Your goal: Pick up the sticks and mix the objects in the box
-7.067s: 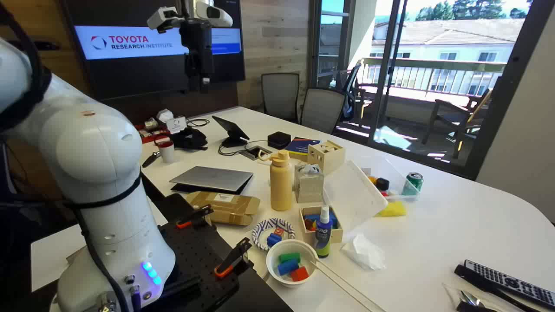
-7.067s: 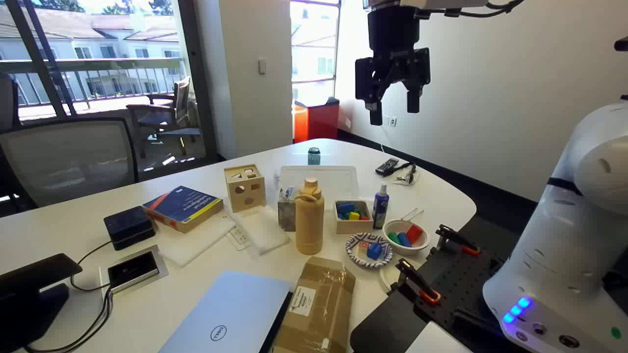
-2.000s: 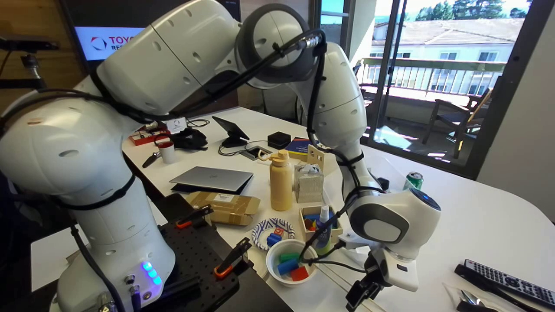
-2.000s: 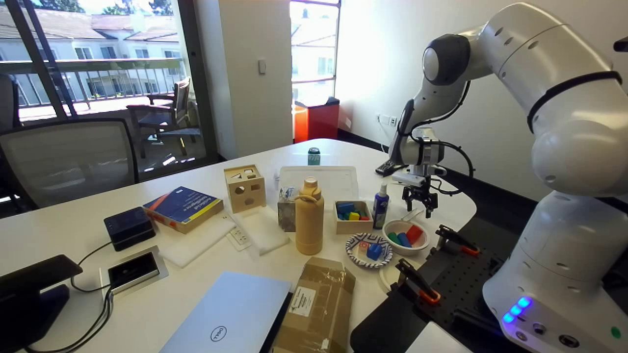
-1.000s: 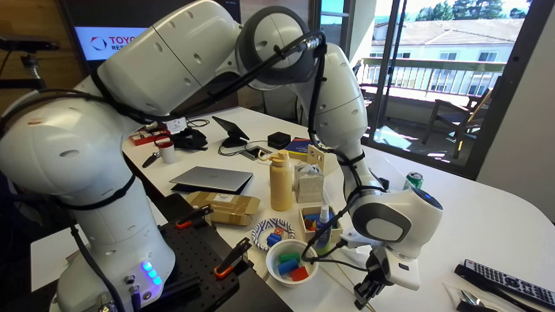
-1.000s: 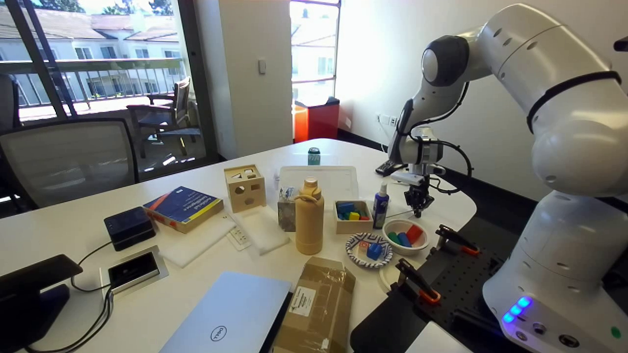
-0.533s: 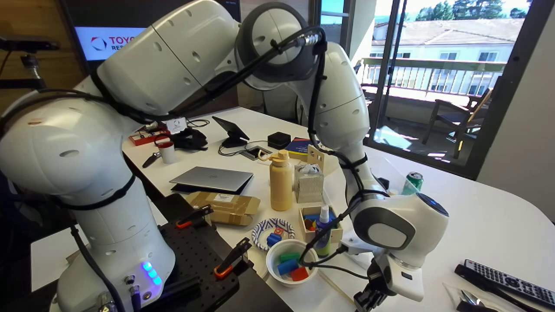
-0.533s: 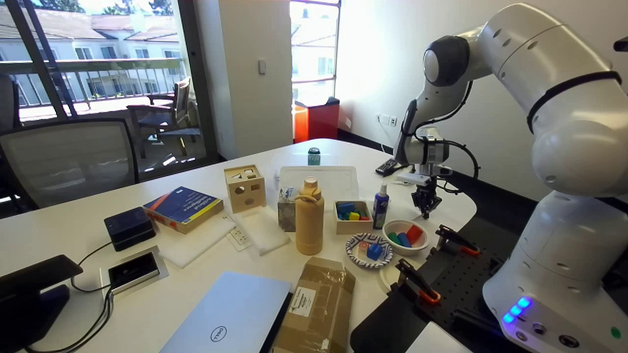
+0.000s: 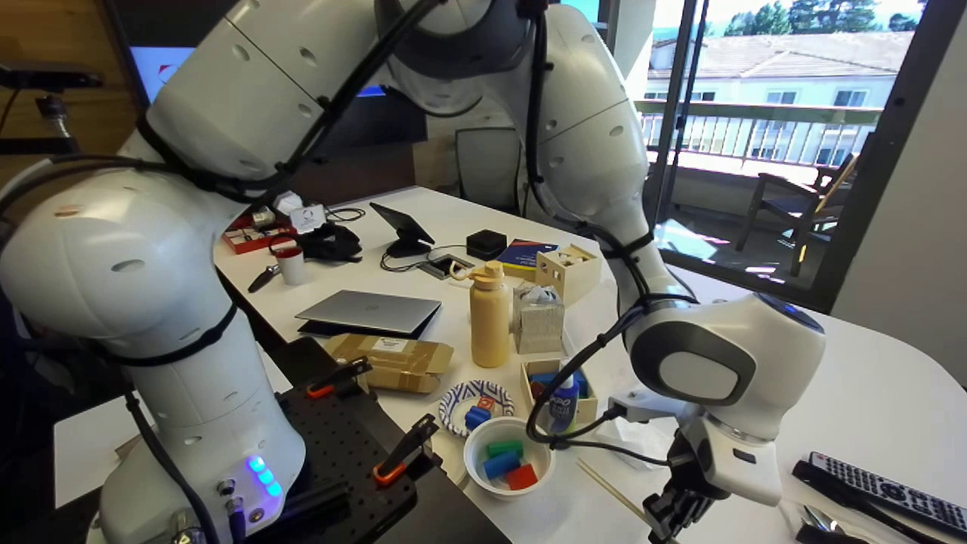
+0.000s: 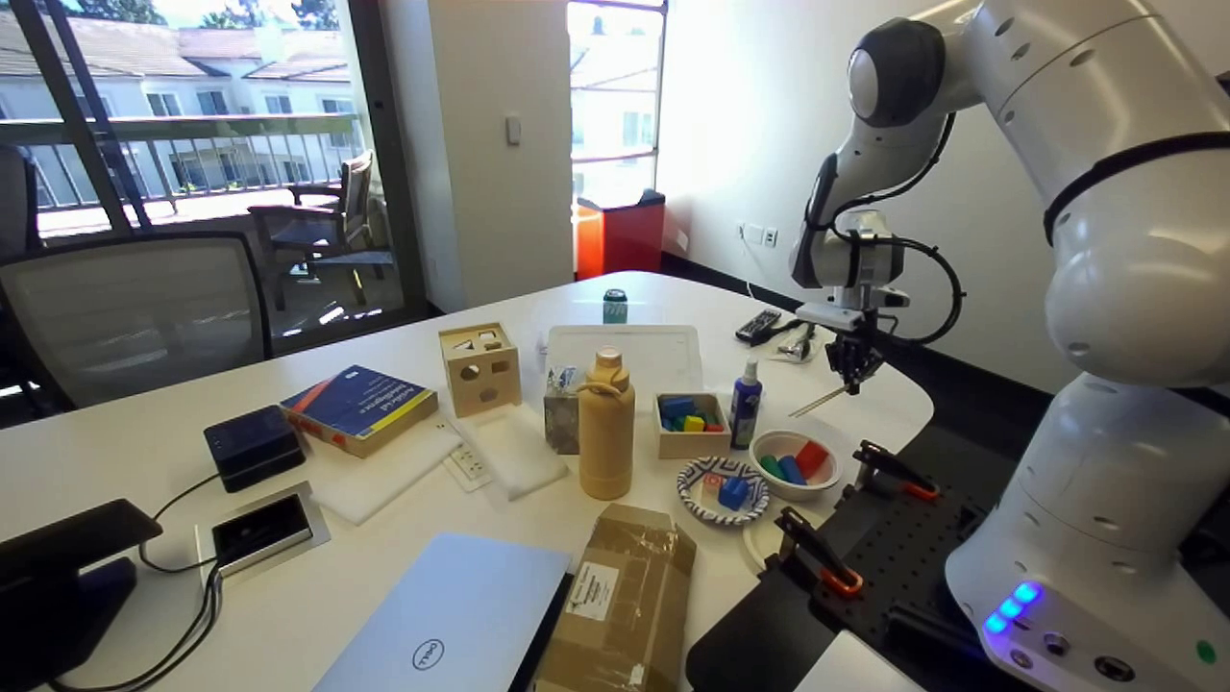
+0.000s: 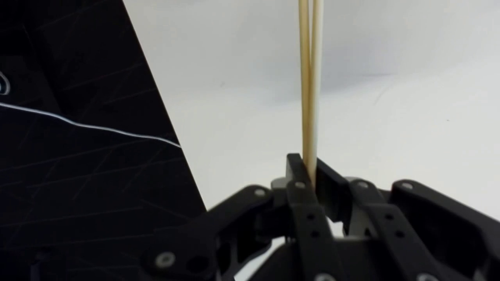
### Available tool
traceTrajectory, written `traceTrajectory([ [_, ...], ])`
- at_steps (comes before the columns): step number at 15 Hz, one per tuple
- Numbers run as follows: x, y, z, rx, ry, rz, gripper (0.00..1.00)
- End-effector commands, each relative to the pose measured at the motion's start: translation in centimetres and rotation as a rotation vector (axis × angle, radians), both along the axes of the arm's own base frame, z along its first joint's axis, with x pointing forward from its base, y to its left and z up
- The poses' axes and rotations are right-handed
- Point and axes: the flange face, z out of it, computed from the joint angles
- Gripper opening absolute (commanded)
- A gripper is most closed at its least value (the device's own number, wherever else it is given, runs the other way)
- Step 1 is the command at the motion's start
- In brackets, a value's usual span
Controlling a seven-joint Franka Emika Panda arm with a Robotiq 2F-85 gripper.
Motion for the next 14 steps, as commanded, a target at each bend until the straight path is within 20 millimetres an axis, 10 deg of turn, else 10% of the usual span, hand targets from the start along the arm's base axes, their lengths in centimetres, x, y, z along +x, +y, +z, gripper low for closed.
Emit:
traceTrajectory([
  [1,0.6,1.3,4.9,-0.010,-0.037,-0.010,0.02],
  [14,6.3,7.8,20.9,-0.328,0.079,0.170,0.02],
])
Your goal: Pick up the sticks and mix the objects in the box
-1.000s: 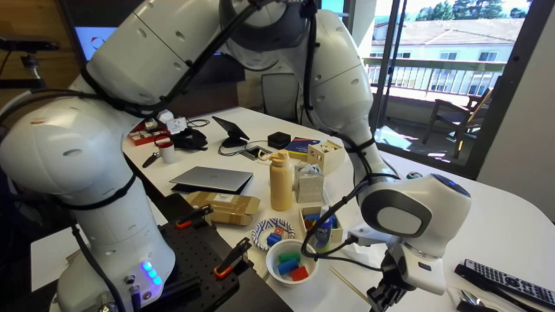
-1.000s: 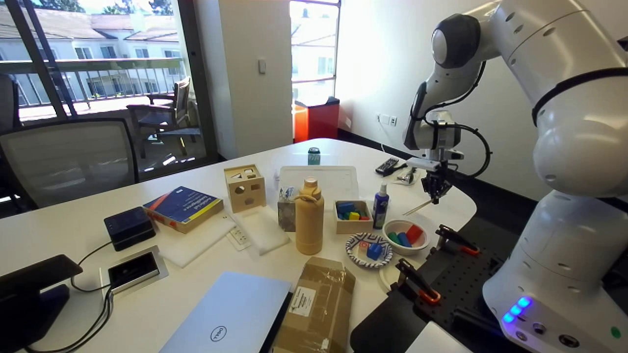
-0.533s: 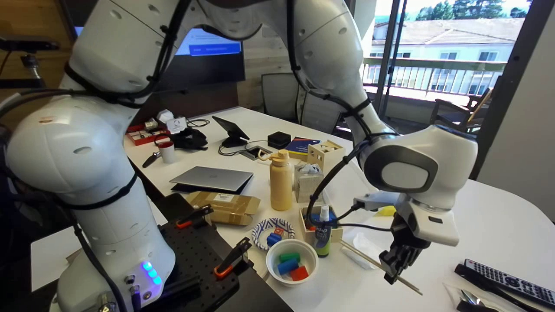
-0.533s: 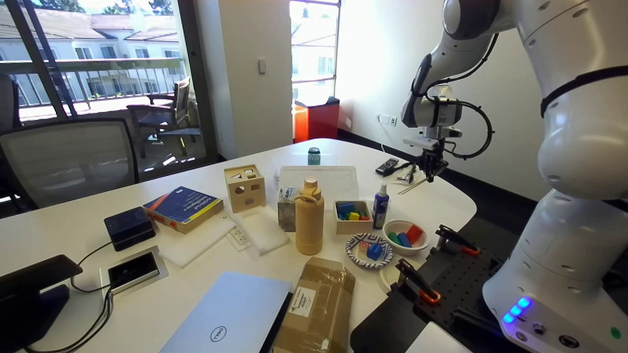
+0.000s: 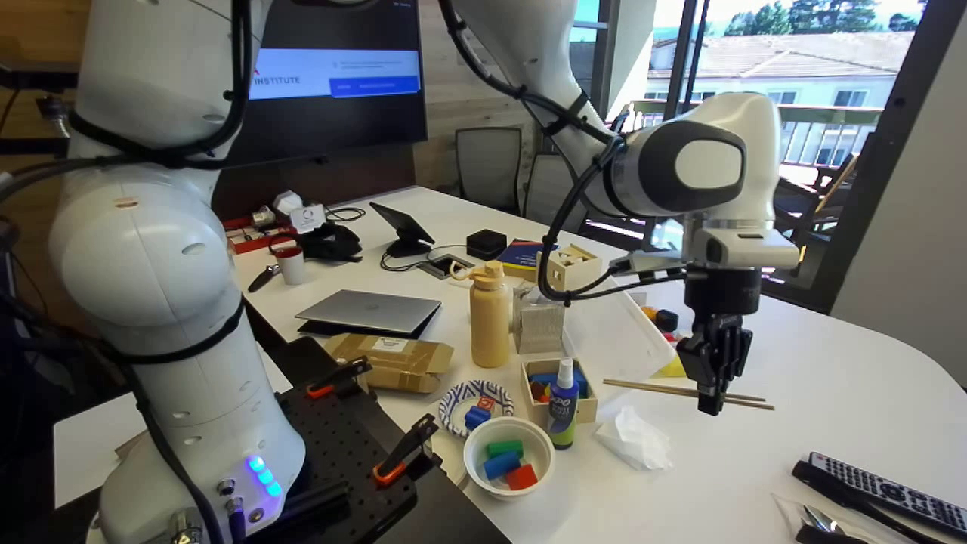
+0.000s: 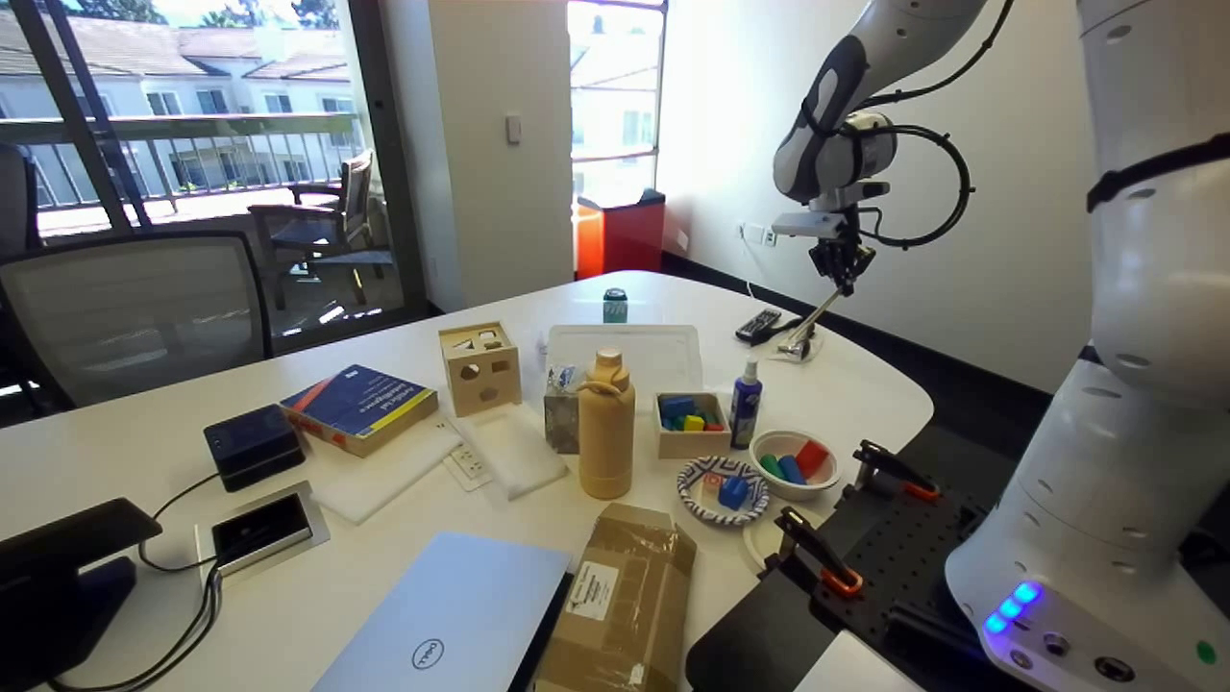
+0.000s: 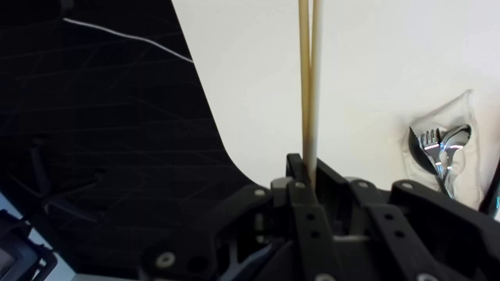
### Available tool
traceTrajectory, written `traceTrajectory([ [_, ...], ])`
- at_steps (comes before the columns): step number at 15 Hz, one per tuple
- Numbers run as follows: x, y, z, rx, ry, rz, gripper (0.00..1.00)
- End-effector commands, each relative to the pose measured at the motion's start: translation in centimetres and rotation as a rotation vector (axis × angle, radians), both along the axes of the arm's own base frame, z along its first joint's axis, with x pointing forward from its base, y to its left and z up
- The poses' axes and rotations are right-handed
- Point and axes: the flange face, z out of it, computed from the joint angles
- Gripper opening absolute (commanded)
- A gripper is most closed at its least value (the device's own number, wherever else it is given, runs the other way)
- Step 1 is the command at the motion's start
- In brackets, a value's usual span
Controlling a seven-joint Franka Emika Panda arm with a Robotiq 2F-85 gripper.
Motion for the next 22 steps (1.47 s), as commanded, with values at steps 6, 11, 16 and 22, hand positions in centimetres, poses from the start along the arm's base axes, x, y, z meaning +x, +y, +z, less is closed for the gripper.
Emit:
traceTrajectory([
  [6,2.1,7.8,2.4,-0.205,0.071,0.057,0.02],
  [11,6.1,12.6,4.1,-0.343,0.006,0.112,0.02],
  [16,9.5,17.4,3.7,-0.467,-0.051,0.225,0.02],
  [22,10.9,23.2,1.2,-0.517,-0.052,0.336,0.02],
])
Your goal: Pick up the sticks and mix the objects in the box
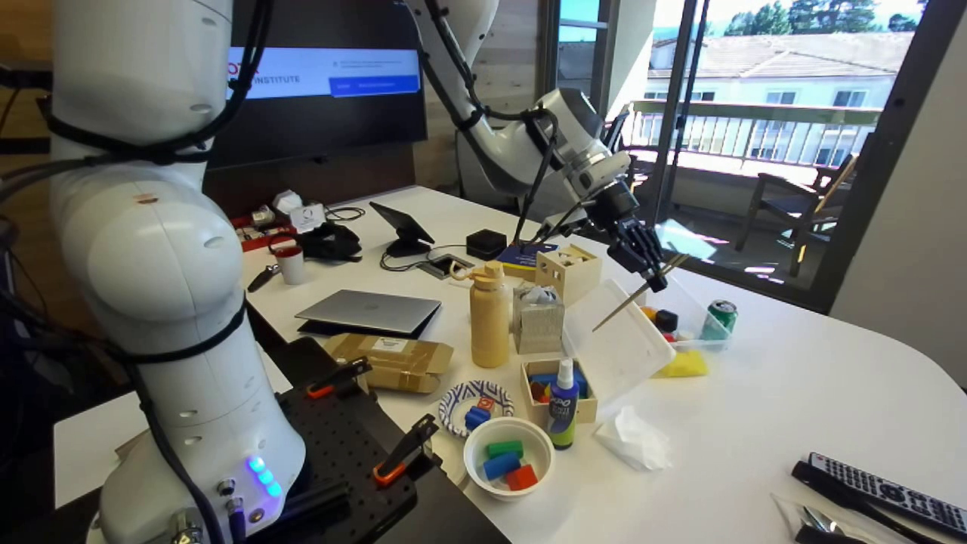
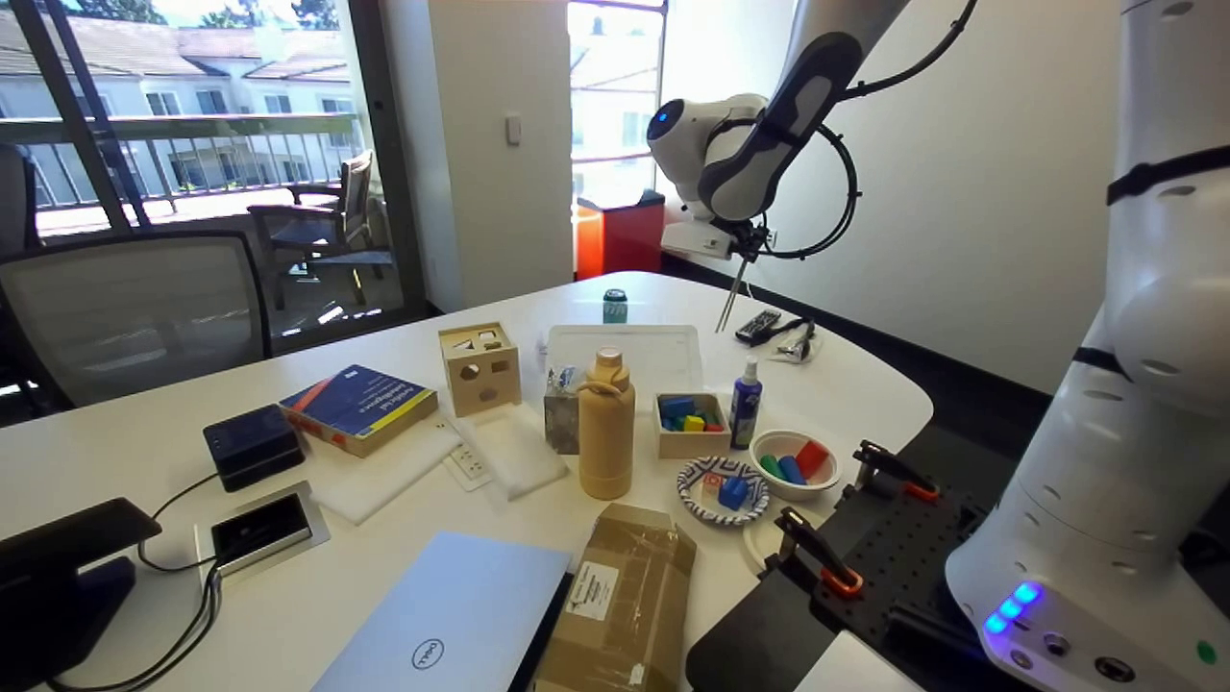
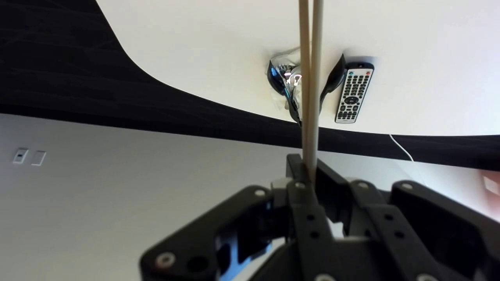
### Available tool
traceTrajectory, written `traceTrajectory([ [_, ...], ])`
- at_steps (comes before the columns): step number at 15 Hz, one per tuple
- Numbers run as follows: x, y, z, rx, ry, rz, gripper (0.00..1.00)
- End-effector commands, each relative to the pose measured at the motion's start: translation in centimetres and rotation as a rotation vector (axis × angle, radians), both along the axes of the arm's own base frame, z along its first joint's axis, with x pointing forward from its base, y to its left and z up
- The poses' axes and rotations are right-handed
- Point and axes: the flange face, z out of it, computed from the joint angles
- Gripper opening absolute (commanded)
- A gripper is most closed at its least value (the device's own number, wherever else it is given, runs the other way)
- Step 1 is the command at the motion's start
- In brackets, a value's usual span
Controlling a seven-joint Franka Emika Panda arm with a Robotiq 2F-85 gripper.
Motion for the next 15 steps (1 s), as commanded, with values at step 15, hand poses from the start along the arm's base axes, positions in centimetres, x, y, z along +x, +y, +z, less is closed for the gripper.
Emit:
traceTrajectory([
  [15,1.3,5.1,-2.5,-0.002,0.037,0.040,0.02],
])
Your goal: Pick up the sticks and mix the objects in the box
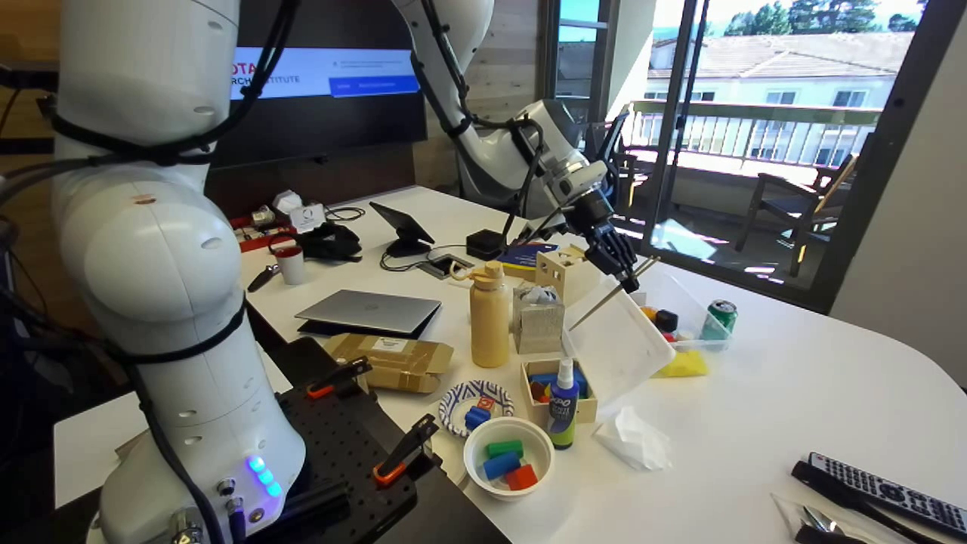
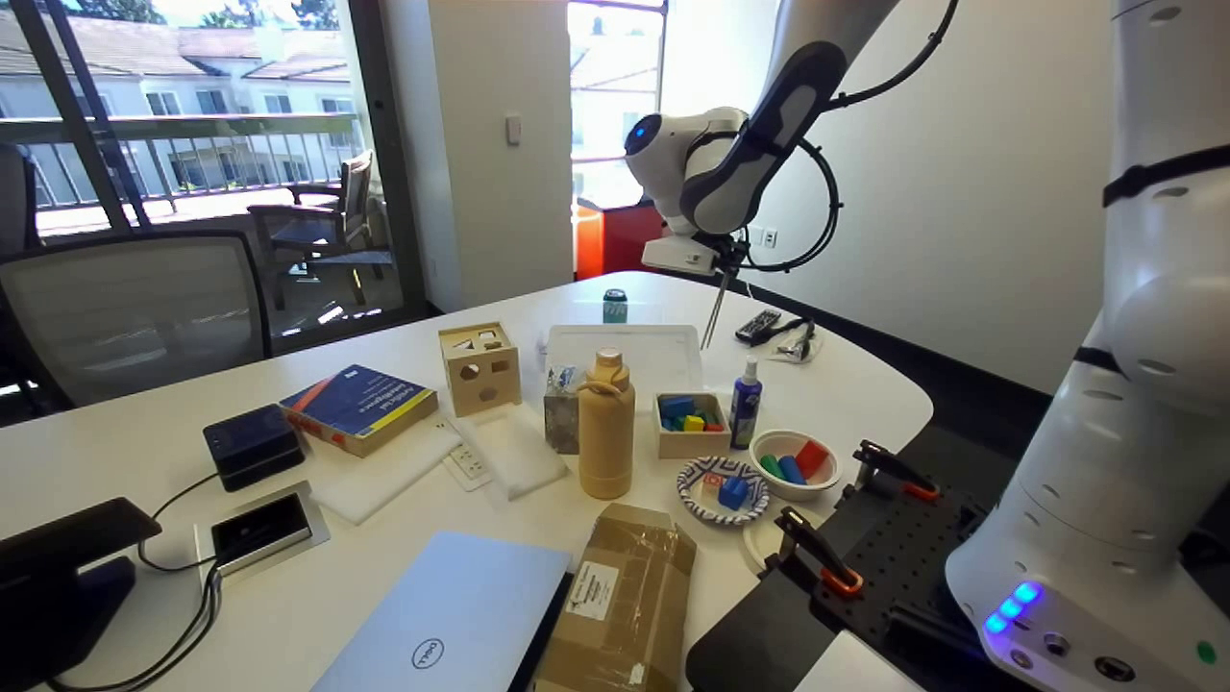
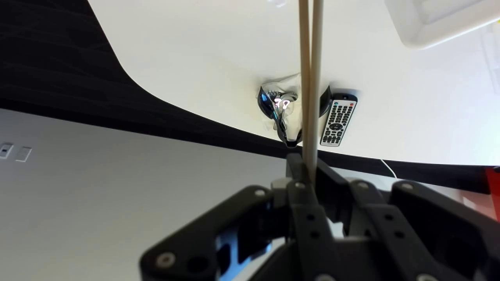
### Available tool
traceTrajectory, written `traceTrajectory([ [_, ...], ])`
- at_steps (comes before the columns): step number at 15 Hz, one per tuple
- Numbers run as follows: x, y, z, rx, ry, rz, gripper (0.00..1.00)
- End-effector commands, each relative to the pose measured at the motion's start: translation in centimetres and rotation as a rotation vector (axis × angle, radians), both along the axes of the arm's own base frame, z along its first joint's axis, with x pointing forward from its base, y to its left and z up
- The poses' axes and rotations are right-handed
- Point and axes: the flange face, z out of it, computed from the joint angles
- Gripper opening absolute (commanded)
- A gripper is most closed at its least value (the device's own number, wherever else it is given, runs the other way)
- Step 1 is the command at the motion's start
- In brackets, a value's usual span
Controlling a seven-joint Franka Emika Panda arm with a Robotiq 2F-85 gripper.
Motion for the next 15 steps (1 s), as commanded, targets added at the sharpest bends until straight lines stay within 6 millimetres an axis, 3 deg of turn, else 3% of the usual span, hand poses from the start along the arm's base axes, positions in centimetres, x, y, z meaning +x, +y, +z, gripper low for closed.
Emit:
traceTrajectory([
  [1,1.0,1.3,-0.7,-0.023,-0.001,-0.009,0.02],
  [6,2.2,2.0,-3.4,-0.073,0.031,-0.057,0.02],
  [15,2.3,1.2,-11.0,-0.106,0.145,-0.119,0.02],
])
